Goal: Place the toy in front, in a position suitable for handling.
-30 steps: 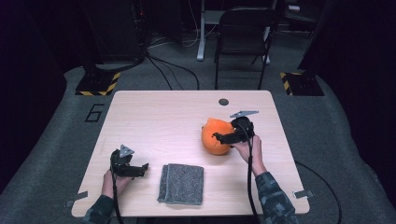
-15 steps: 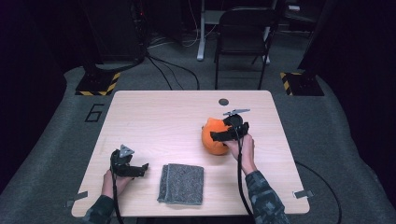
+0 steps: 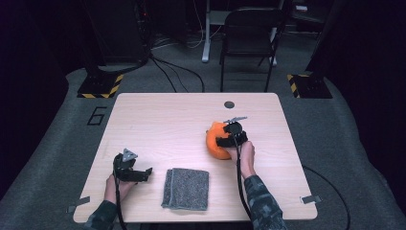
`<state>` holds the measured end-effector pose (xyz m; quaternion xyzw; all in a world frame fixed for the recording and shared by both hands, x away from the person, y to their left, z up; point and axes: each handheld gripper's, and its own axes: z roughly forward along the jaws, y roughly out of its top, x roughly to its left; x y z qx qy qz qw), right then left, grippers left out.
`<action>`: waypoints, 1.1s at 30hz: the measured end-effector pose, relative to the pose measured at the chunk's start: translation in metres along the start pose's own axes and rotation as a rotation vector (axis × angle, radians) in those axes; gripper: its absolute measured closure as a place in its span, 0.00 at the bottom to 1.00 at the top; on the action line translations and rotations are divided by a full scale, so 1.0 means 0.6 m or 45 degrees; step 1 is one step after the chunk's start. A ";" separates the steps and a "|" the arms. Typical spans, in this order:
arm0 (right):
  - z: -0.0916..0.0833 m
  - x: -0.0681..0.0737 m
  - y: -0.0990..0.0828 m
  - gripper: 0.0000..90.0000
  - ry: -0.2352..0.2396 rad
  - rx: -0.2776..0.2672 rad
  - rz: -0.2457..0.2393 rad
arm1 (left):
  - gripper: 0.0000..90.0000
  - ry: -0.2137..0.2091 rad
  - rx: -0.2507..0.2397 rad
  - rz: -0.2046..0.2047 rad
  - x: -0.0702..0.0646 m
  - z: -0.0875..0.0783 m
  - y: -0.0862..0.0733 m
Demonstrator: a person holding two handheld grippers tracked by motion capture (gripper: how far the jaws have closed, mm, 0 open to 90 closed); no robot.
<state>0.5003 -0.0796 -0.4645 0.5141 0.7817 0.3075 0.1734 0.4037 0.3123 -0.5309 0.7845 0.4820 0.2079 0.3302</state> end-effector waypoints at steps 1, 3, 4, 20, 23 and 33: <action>0.000 0.000 -0.002 0.45 0.009 0.003 0.001 | 0.01 0.000 0.000 0.000 0.000 0.000 0.000; 0.000 -0.001 -0.007 0.53 0.011 -0.007 -0.017 | 0.00 0.000 0.000 0.001 0.000 0.000 0.000; -0.002 -0.001 -0.010 0.57 0.023 -0.009 -0.019 | 0.00 0.000 -0.002 0.002 0.000 0.000 0.000; -0.053 -0.058 -0.008 0.71 0.201 -0.226 -0.002 | 0.00 0.000 0.000 0.002 0.000 0.000 0.000; -0.071 -0.067 0.002 0.71 0.229 -0.243 -0.027 | 0.00 0.000 0.000 0.001 0.000 0.000 0.000; -0.104 -0.079 0.024 0.71 0.360 -0.260 -0.223 | 0.01 0.000 0.000 0.001 0.000 0.000 0.000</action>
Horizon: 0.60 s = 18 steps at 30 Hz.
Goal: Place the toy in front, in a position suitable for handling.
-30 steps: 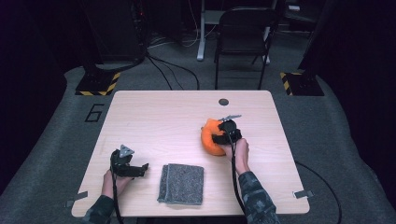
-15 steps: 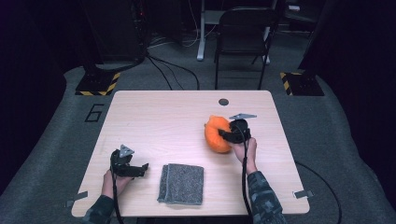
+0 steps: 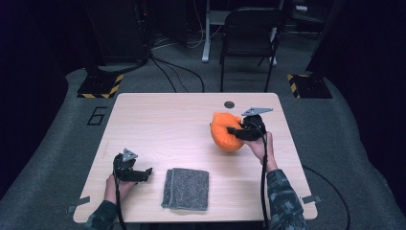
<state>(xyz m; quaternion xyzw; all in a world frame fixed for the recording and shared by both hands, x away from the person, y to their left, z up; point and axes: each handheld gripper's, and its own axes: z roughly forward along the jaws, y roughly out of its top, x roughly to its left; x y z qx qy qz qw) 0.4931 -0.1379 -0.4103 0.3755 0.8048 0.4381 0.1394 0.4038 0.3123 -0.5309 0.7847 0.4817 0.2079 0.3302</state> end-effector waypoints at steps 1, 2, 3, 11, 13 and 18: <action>-0.001 0.001 0.001 0.71 0.008 0.003 -0.001 | 0.01 0.000 0.000 0.000 0.000 0.000 0.000; -0.001 0.000 0.002 0.71 0.024 0.010 -0.024 | 0.01 0.000 0.000 0.000 0.000 0.000 0.000; -0.001 0.000 0.003 0.71 0.040 0.012 -0.044 | 0.01 0.000 0.000 0.000 0.000 0.000 0.000; 0.004 -0.001 0.009 0.70 0.145 0.061 -0.195 | 0.00 0.000 0.000 0.001 0.000 0.000 0.000; 0.009 -0.004 0.009 0.70 0.174 0.074 -0.234 | 0.01 0.000 0.000 0.000 0.000 0.000 0.000; 0.021 -0.006 0.007 0.70 0.207 0.125 -0.302 | 0.01 0.000 0.000 0.000 0.000 0.000 0.000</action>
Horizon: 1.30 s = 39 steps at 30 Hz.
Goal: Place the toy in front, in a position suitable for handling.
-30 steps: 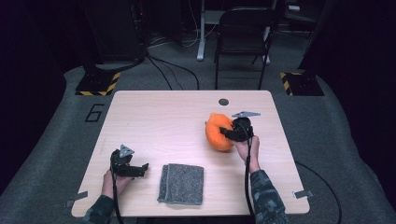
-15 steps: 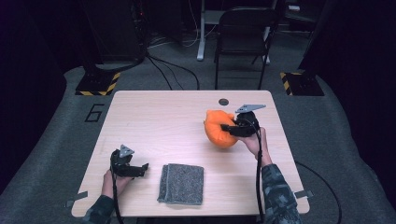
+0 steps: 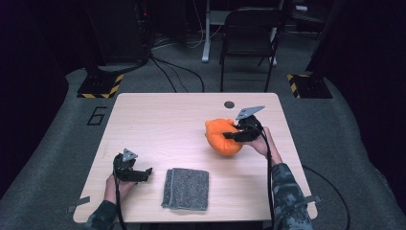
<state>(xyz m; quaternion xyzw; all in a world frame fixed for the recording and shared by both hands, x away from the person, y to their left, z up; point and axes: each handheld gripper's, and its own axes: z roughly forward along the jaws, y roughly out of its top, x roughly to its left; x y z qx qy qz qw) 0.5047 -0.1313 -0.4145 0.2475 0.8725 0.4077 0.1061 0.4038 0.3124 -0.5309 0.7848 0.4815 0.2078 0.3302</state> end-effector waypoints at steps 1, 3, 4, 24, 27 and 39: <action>0.005 -0.002 -0.001 0.69 0.009 0.013 -0.031 | 0.00 0.000 0.000 0.000 0.000 0.000 0.000; 0.012 -0.005 -0.006 0.69 0.034 0.025 -0.040 | 0.00 0.000 0.000 0.000 0.000 0.000 0.000; 0.019 -0.009 -0.011 0.68 0.049 0.033 -0.057 | 0.01 0.000 0.000 0.000 0.000 0.000 0.000; 0.004 0.044 -0.006 0.02 -0.211 0.046 0.316 | 0.01 0.000 0.000 0.000 0.000 0.000 0.000; 0.005 0.064 0.001 0.00 -0.320 0.073 0.377 | 0.00 0.000 0.000 0.000 0.000 0.000 0.000; 0.039 0.074 0.007 0.12 -0.500 0.063 0.454 | 0.01 0.000 0.000 0.000 0.000 0.000 0.000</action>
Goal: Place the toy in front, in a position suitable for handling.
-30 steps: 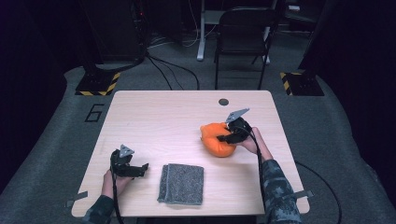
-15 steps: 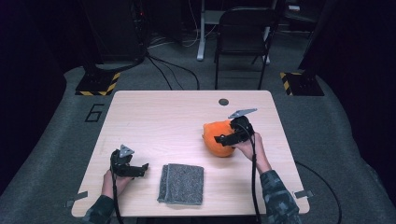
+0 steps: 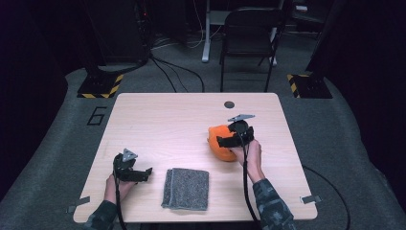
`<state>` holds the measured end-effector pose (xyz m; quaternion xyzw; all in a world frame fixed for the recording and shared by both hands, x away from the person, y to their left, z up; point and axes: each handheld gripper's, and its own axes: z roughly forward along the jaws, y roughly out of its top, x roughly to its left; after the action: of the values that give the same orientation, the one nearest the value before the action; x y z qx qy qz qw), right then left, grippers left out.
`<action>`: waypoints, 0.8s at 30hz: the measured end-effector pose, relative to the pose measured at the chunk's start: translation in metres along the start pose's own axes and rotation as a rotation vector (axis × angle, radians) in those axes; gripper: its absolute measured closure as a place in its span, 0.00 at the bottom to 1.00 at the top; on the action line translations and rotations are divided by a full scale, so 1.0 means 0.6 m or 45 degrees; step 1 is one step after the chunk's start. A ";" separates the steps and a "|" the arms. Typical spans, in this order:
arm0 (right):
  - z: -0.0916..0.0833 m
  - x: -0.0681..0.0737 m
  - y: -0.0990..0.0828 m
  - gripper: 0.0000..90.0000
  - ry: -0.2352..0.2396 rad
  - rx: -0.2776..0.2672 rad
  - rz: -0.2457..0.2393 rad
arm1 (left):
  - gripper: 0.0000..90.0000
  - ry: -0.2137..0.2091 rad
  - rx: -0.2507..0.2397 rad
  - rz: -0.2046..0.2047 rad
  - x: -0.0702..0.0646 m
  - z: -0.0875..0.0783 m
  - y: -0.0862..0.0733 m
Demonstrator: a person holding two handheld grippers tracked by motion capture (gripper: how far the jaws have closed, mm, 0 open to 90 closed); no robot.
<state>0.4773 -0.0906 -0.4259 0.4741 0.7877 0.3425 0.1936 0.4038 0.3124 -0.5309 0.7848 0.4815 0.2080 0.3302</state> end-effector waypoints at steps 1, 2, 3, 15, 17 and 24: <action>0.008 0.001 -0.002 0.12 -0.007 0.023 -0.009 | 0.01 0.000 0.000 0.000 0.000 0.000 0.000; 0.012 0.001 -0.004 0.12 -0.009 0.039 -0.009 | 0.01 0.000 0.000 0.000 0.000 0.000 0.000; 0.018 0.001 -0.007 0.11 -0.018 0.043 -0.017 | 0.01 0.000 0.000 0.000 0.000 0.000 0.000; 0.057 -0.006 -0.040 0.28 -0.072 0.106 -0.025 | 0.01 0.000 -0.002 0.001 0.000 0.000 0.000; 0.057 -0.008 -0.044 0.38 -0.044 0.099 -0.023 | 0.01 0.000 -0.001 0.000 0.000 0.000 0.000; 0.048 -0.026 -0.056 0.59 0.042 0.022 0.000 | 0.01 0.000 0.000 0.000 0.000 0.000 0.000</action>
<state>0.4822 -0.1047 -0.4701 0.4702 0.7936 0.3435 0.1765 0.4038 0.3123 -0.5309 0.7848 0.4815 0.2080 0.3303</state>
